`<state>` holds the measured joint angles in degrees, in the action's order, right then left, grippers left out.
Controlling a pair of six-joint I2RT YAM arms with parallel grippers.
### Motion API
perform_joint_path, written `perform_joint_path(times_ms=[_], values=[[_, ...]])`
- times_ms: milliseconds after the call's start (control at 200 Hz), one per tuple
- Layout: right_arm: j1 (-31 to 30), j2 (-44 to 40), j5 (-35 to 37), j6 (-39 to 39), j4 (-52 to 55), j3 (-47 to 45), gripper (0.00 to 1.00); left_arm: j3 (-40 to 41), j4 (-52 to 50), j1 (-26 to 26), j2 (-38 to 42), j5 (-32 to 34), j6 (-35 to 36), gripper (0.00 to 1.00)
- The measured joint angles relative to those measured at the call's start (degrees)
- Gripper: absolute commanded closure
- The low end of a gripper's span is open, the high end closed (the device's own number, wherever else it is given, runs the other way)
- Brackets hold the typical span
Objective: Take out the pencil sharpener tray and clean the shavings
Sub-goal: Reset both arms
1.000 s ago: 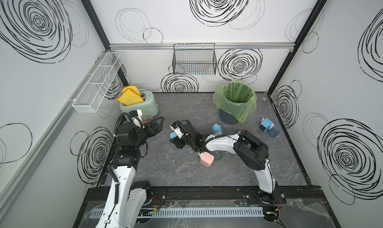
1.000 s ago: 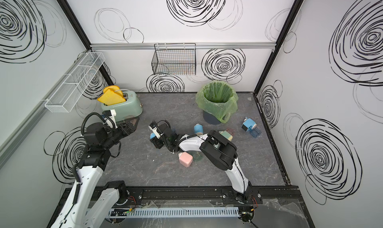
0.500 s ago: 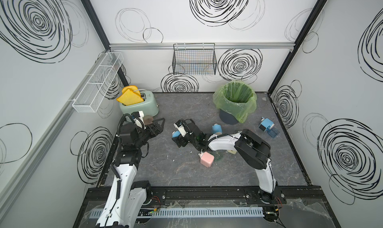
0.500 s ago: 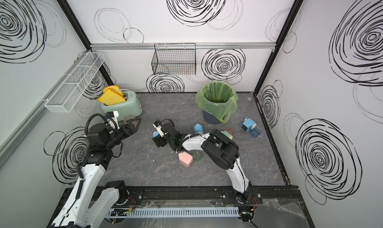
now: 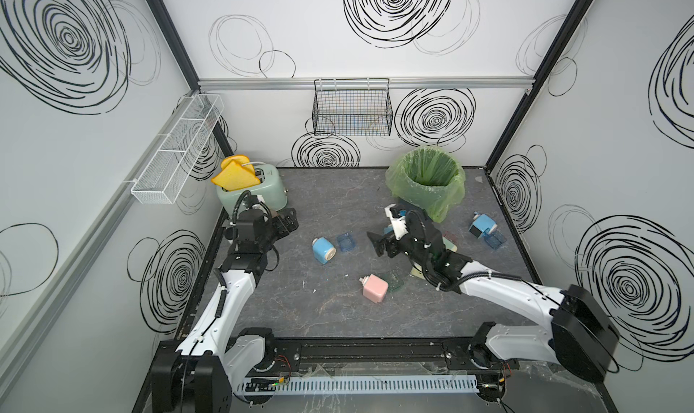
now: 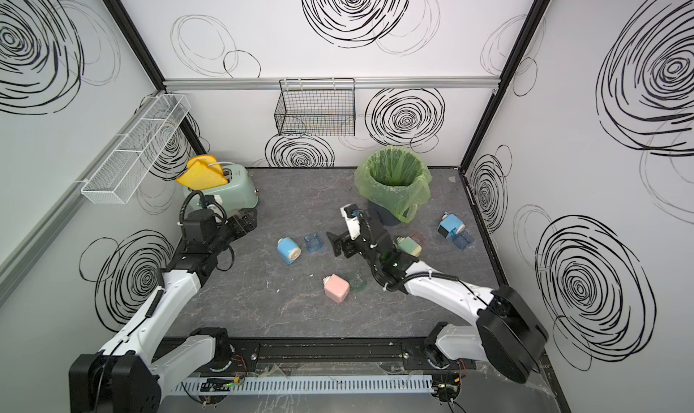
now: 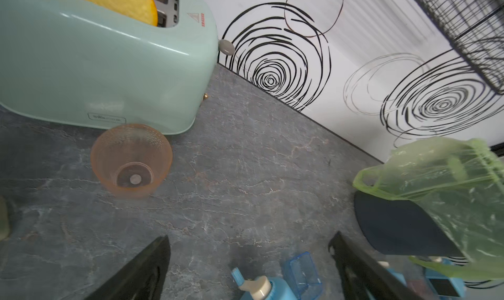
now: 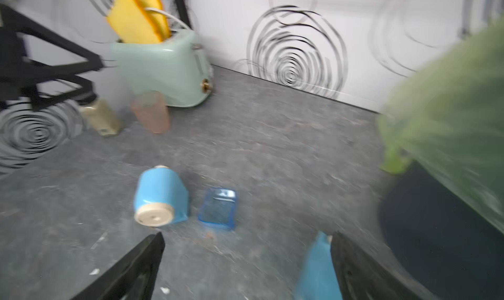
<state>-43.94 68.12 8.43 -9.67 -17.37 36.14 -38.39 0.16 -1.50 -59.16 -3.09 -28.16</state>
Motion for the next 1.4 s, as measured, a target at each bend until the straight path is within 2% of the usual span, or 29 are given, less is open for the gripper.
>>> perform_joint_path(times_ms=[110,200,365,500,580,680,790,870,1051,1181,1306,1401], values=[[4.8,-9.7,8.2,-2.9,3.1,-7.5,0.01,0.1,3.1,-4.7,0.5,8.0,7.7,0.03],[12.1,-16.1,13.9,-5.3,5.2,-12.2,0.01,0.1,5.2,-6.5,0.3,13.6,14.2,0.03],[25.9,-20.6,22.4,-7.0,5.3,-16.8,0.01,0.6,9.8,-0.1,-4.1,17.7,20.1,0.03],[32.3,-18.1,25.7,-7.1,1.9,-18.3,0.01,4.2,15.9,2.0,-10.7,19.8,21.4,0.03],[34.2,-14.8,25.7,-5.7,-3.5,-20.0,0.01,9.2,21.6,1.8,-13.4,19.1,21.7,0.03],[35.3,-6.6,25.4,-2.8,-14.3,-22.8,0.01,14.4,28.7,1.4,-17.2,17.9,21.9,0.03],[36.9,5.1,24.8,-1.2,-24.3,-22.3,0.01,15.2,33.4,0.7,-21.2,17.0,22.6,0.03],[37.8,9.4,23.5,0.9,-29.1,-20.5,0.01,15.3,37.9,-0.3,-22.0,15.2,23.9,0.03],[41.1,14.0,17.0,2.5,-41.6,-22.6,0.01,16.1,48.0,-1.2,-23.5,11.5,25.2,0.03],[41.7,14.9,13.9,3.5,-43.0,-22.6,0.01,17.7,52.1,-1.3,-23.5,9.6,25.9,0.03],[41.2,15.6,9.5,5.3,-44.7,-22.3,0.01,25.7,64.5,-3.1,-24.3,10.2,27.2,0.03],[42.2,16.5,3.9,6.5,-45.5,-22.0,0.01,27.5,64.4,-3.4,-25.0,9.6,27.4,0.03]])
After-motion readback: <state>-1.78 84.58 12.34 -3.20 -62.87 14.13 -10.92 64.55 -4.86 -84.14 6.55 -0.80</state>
